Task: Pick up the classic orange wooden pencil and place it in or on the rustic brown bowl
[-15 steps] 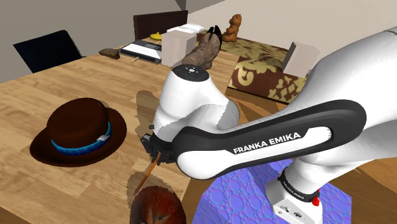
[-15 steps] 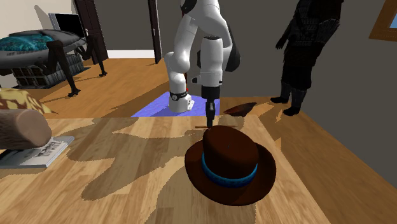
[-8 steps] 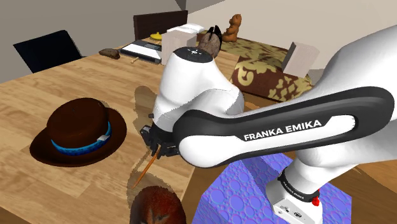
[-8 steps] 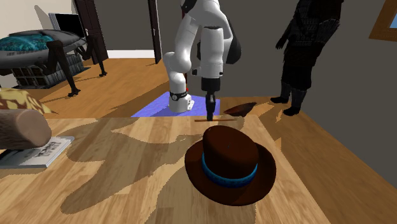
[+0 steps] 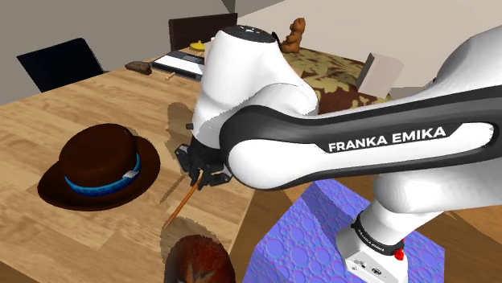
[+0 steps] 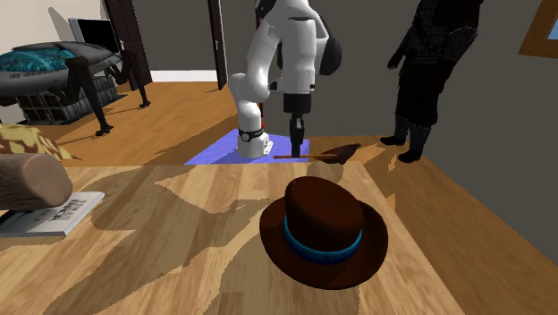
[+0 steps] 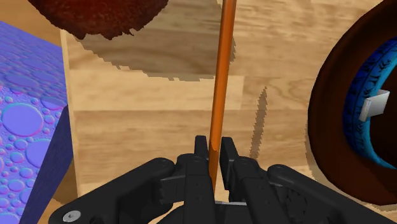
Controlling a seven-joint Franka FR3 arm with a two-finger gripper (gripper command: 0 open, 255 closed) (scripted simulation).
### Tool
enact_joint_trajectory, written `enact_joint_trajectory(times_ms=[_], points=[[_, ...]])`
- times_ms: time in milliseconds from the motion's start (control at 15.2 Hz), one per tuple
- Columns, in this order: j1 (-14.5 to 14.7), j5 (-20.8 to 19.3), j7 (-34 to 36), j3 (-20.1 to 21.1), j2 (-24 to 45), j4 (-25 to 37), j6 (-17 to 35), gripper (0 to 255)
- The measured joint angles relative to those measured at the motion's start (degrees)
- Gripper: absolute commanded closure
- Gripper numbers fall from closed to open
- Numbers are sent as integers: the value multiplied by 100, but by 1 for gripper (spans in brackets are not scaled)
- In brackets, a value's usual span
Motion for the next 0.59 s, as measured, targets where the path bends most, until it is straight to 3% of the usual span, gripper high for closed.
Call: enact_joint_trajectory(times_ms=[594], points=[[323, -52, 27, -552, -283, 335, -688, 255]])
